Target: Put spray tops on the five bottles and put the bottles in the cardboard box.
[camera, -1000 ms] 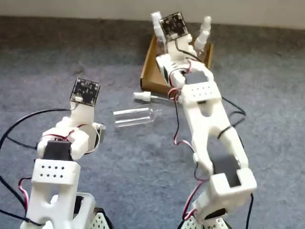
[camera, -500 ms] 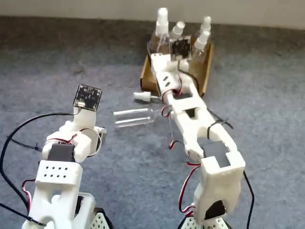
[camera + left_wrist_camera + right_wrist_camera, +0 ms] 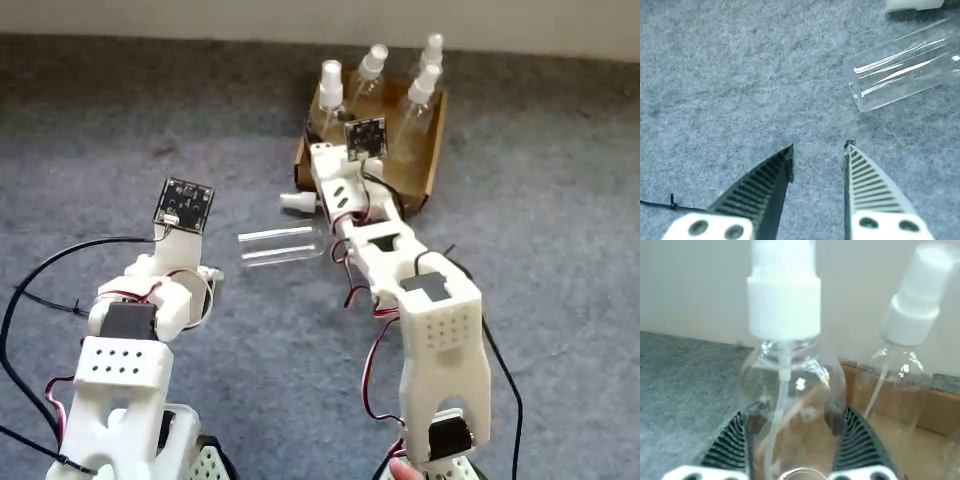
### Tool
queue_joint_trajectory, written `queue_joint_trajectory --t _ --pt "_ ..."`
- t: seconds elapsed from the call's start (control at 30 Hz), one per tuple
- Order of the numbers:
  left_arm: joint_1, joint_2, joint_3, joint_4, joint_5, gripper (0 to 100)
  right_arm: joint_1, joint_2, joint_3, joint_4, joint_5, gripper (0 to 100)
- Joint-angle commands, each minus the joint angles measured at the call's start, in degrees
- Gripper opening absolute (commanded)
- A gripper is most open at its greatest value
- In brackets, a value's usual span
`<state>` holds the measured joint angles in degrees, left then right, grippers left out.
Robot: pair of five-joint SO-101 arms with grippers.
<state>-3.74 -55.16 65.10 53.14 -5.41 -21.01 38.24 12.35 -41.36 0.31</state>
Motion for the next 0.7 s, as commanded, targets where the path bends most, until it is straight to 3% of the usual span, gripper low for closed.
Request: queue_joint_trajectory --t 0.0,0.27,0.4,0.67 --pt "-0.3 -0.9 -0.4 -0.7 -0.3 16 -0.4 -0.7 -3.0 -1.2 0.1 0.4" --pt "-0.3 -0.9 -0.4 -0.5 -0.3 16 -0.4 3.0 -6.7 -1.0 0.3 0.4" --pt "-0.3 -0.9 -0.4 -0.5 -0.3 16 -0.2 8.5 -13.3 -1.0 7.2 0.4" --pt "-0.3 -0.9 -0.4 -0.5 -0.3 16 -0.4 12.4 -17.0 -1.0 8.1 0.4"
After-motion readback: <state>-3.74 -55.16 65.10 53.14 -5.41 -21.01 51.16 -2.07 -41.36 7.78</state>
